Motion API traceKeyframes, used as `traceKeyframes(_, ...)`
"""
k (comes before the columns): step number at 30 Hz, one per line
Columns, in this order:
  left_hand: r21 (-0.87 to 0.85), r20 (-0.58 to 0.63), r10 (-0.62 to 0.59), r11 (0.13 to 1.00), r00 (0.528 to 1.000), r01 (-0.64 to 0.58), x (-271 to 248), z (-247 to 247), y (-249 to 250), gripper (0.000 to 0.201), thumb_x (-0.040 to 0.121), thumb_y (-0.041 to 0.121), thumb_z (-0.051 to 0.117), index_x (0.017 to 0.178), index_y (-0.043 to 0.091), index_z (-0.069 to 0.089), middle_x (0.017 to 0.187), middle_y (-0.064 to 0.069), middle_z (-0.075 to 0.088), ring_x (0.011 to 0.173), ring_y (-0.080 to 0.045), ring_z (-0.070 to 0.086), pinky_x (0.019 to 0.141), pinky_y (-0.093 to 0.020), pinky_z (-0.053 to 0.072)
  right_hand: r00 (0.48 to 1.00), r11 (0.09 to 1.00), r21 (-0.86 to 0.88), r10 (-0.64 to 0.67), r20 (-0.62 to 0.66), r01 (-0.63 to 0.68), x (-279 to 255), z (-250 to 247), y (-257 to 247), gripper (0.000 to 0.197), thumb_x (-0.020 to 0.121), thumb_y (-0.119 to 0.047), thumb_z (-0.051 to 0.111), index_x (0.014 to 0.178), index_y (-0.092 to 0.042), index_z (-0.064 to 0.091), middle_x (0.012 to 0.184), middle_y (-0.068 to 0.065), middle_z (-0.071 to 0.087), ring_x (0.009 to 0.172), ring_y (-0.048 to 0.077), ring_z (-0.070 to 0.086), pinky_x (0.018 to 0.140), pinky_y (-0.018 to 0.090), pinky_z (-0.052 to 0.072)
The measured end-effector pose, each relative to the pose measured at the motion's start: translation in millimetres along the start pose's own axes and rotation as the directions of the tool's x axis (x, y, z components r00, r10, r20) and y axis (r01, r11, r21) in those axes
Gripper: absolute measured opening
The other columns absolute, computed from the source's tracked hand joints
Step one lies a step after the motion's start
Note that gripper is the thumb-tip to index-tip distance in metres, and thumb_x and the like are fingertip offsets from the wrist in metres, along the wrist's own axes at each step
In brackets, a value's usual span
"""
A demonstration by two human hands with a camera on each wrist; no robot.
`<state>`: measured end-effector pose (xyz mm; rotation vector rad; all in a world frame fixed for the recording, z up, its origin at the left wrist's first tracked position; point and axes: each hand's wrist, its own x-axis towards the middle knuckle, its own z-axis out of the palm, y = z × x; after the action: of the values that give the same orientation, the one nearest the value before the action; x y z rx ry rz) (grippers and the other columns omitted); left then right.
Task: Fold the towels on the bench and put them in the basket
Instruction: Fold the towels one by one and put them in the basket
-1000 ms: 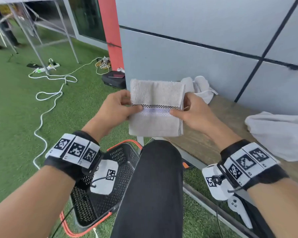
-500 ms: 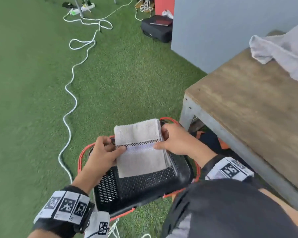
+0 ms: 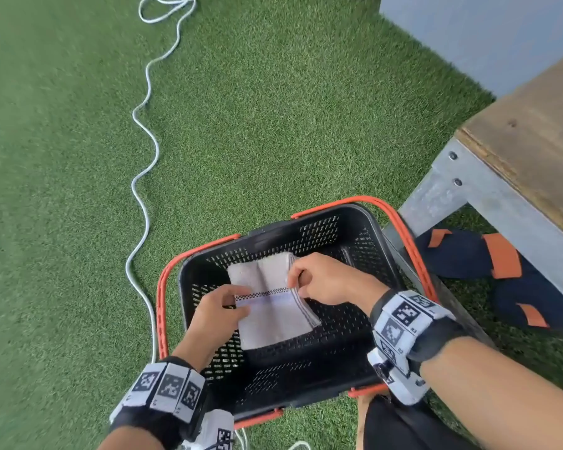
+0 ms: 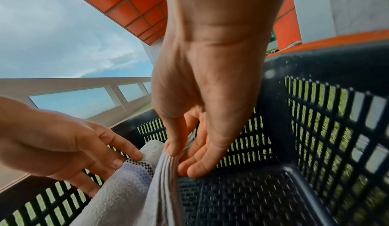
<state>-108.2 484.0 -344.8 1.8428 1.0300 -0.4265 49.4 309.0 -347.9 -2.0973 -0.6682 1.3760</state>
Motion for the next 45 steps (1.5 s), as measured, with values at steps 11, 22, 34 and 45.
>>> traceKeyframes(11, 0.263, 0.027, -0.178, 0.95, 0.984, 0.165, 30.2, 23.3, -13.3, 0.062, 0.09, 0.014, 0.067, 0.147, 0.017, 0.043, 0.125, -0.011, 0.059, 0.069, -0.017, 0.059, 0.05, -0.019, 0.043, 0.974, 0.991, -0.111, 0.092, 0.206, -0.07, 15.9, 14.3, 4.7, 0.057, 0.101, -0.003, 0.043, 0.157, -0.014, 0.033, 0.161, 0.005, 0.036, 0.146, 0.025, 0.037, 0.118, 0.037, 0.031)
traceKeyframes(22, 0.334, 0.085, -0.247, 0.92, 0.965, 0.206, 37.5, 35.5, -14.6, 0.069, 0.094, 0.021, 0.065, 0.153, 0.008, 0.033, 0.152, -0.014, 0.043, 0.136, -0.03, 0.045, 0.104, -0.034, 0.041, 0.991, 0.994, -0.049, 0.097, 0.092, -0.092, 10.2, -1.6, 7.4, 0.051, 0.104, -0.025, 0.049, 0.152, -0.014, 0.037, 0.155, 0.008, 0.043, 0.14, 0.028, 0.044, 0.114, 0.042, 0.037)
traceKeyframes(34, 0.357, 0.107, 0.024, 0.932, 0.994, -0.061, 17.5, 31.9, 69.0, 0.017, 0.097, 0.028, 0.055, 0.094, 0.013, 0.063, 0.09, -0.002, 0.063, 0.076, -0.017, 0.059, 0.068, -0.025, 0.048, 0.979, 0.999, -0.05, -0.026, -0.201, 0.016, -50.9, -60.7, -21.7, 0.042, 0.102, -0.034, 0.054, 0.143, -0.023, 0.049, 0.141, 0.0, 0.057, 0.124, 0.018, 0.057, 0.106, 0.037, 0.045)
traceKeyframes(45, 0.363, 0.224, 0.364, 0.83, 0.904, -0.424, -55.7, -11.9, 169.7, 0.022, 0.098, 0.032, 0.055, 0.096, 0.015, 0.067, 0.087, -0.004, 0.07, 0.068, -0.015, 0.061, 0.063, -0.029, 0.053, 0.87, 0.994, -0.072, -0.108, -0.48, 0.083, -149.7, -88.1, -66.7, 0.025, 0.1, -0.028, 0.059, 0.123, -0.021, 0.064, 0.11, -0.008, 0.062, 0.104, 0.012, 0.061, 0.101, 0.032, 0.047)
